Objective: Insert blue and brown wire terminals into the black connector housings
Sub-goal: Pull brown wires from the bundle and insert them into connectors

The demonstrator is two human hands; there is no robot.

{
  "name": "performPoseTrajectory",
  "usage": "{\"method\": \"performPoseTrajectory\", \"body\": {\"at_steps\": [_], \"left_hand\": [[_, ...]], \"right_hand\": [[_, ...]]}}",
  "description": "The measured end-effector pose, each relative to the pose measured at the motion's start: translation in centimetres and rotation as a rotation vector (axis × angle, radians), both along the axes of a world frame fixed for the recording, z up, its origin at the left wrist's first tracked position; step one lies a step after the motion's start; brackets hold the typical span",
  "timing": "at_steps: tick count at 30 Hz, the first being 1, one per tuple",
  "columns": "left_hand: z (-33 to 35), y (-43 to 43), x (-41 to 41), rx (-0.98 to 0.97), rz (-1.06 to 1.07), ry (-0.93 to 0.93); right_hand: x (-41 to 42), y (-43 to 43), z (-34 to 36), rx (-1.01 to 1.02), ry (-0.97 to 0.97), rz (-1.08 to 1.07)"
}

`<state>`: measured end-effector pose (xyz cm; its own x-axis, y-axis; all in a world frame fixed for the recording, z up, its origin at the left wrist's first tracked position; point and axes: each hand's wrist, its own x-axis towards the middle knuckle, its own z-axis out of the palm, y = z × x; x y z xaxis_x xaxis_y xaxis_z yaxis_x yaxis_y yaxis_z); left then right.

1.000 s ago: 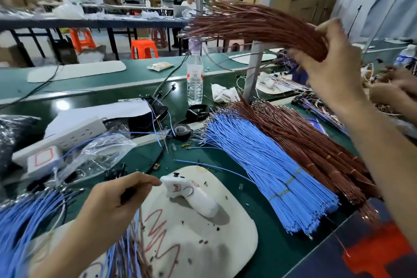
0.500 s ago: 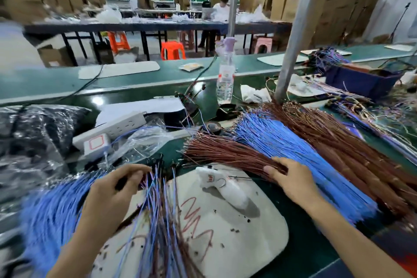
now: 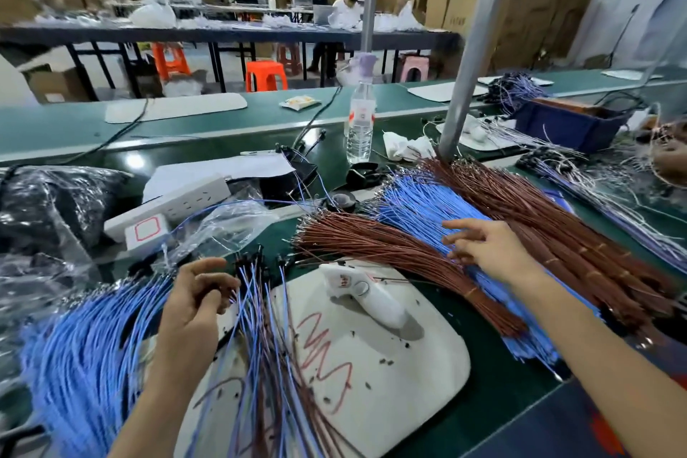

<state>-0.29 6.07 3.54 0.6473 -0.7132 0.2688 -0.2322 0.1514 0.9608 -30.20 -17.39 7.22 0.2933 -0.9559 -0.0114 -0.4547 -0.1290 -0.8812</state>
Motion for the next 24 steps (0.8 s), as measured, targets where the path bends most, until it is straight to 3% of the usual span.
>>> {"method": "performPoseTrajectory", "body": {"at_steps": [3,6,9,11,13,17,21,24], "left_hand": [[0.0,-0.2,-0.1,-0.027,-0.014,-0.009],[0.0,-0.1,-0.1,-0.047,-0.015,0.025],[-0.1,-0.1,-0.1,-0.057,-0.013,0.089],[0.0,-0.1,-0.3,-0.075,-0.019,0.132],[0.1,0.0,-0.4,-0.075,-0.017,0.163],[0.3,-0.1,-0.7,-0.054,0.009,0.136],[0.9,1.5,0.6,-0.009,0.136,-0.011],[2.1,4.2,3.2,0.142,0.32,-0.102]], "right_hand": [[2.7,-0.6,0.8,-0.04,0.171,0.047],[5.0,-0.4,1.5,-0.276,0.503,0.086],[7.8,1.0,2.4,-0.446,0.538,0.148],[9.9,1.9,2.7,-0.425,0.545,0.273],[11.7,2.2,2.1,-0.386,0.671,0.401],[12.7,1.2,0.9,-0.379,0.978,0.4],[12.1,0.2,-0.1,-0.396,0.973,0.407],[13.0,1.5,0.8,-0.543,0.63,0.356]]}}
